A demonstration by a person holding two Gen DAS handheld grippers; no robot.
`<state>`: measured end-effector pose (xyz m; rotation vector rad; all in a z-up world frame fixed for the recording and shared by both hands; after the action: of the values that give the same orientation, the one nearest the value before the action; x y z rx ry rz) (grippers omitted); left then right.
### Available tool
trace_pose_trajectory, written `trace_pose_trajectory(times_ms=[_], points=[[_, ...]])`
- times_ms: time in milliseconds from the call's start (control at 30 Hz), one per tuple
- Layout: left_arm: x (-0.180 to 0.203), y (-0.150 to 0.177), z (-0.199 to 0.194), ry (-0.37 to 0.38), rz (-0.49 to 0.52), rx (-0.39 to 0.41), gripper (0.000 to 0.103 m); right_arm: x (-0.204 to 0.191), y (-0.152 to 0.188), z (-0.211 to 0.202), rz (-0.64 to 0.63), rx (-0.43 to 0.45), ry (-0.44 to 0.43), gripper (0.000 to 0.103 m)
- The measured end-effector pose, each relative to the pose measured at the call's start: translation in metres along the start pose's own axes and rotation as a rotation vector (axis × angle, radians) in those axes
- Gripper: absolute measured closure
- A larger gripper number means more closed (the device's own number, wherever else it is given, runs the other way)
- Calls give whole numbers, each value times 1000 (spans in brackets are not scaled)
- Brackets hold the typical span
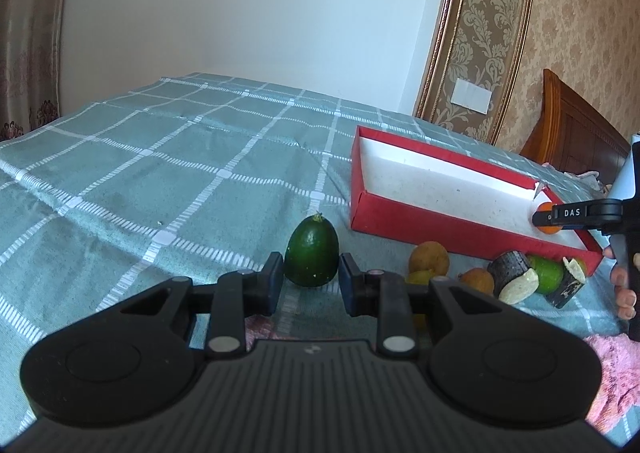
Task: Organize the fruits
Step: 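Carry the mandarin into the red tray and open the right gripper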
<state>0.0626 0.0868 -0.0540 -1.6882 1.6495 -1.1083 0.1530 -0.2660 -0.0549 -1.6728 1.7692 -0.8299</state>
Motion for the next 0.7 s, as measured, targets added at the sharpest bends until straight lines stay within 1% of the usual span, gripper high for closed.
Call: trace_pose_trajectory(times_ms=[267, 400, 433, 500, 533, 700], points=[[1, 0, 2, -8, 14, -7, 76, -2, 2, 0, -19, 16, 6, 59], [2, 0, 4, -8, 26, -12, 76, -3, 3, -1, -29, 12, 4, 54], [3, 0, 4, -10, 28, -14, 76, -4, 3, -2, -31, 12, 0, 52], [4, 0, 5, -14, 33, -14, 76, -4, 4, -6, -30, 29, 3, 36], [5, 0, 5, -15, 35, -14, 76, -4, 4, -10, -34, 42, 9, 33], [5, 0, 6, -18, 39, -16, 76, -1, 8, -26, -10, 67, 0, 33]])
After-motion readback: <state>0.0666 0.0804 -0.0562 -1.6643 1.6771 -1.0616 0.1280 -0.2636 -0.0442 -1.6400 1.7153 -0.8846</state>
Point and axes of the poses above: each gripper's, at about its wrist camera, not at the fingertips, and z roughly the way its jaws point, x to its right, y to its underside, the point moved 5 cm from there along z, roughly the way its jaws point, and after that the axes turned 4 degrees about -x, right-handed, at the moved point
